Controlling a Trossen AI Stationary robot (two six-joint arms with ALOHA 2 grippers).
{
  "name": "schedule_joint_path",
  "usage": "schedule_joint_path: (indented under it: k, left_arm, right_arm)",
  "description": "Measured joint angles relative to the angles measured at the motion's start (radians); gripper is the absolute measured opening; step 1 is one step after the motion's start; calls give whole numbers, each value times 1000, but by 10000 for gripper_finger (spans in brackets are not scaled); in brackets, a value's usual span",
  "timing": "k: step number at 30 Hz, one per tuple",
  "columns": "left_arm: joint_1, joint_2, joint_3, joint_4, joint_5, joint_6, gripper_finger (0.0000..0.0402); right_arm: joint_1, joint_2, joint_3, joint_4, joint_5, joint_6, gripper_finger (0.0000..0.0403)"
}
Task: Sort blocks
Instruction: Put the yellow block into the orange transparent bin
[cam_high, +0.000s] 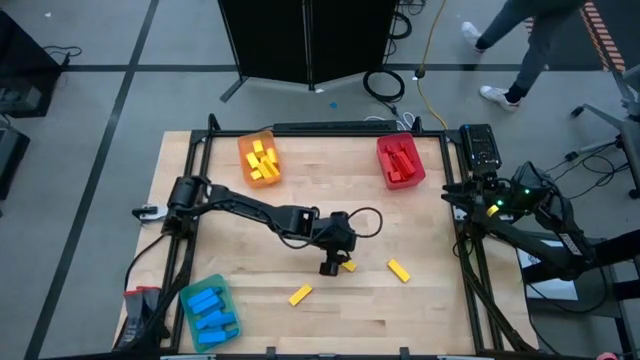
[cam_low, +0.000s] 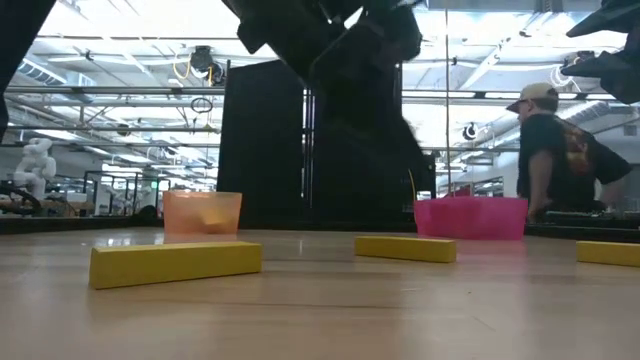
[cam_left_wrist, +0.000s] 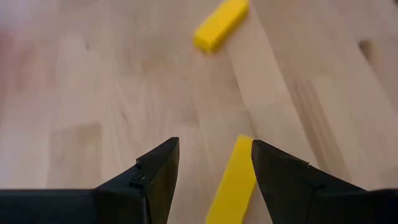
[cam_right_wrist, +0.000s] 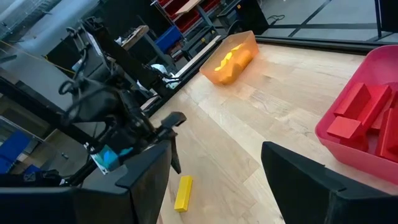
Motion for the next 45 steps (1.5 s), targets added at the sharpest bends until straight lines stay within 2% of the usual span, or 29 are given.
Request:
schedule_joint_path:
  k: [14,19,45]
  left_arm:
    - [-52,55,-1,-41,0,112,209]
    - [-48,74,-2,-32,-52,108,209]
    - [-43,148,2,-23,-25,104,200]
  right_arm:
    - [0,0,0,-38,1,-11,249]
    - [0,0,0,-37,1,-11,249]
    - [0,0,0,-36,1,-11,249]
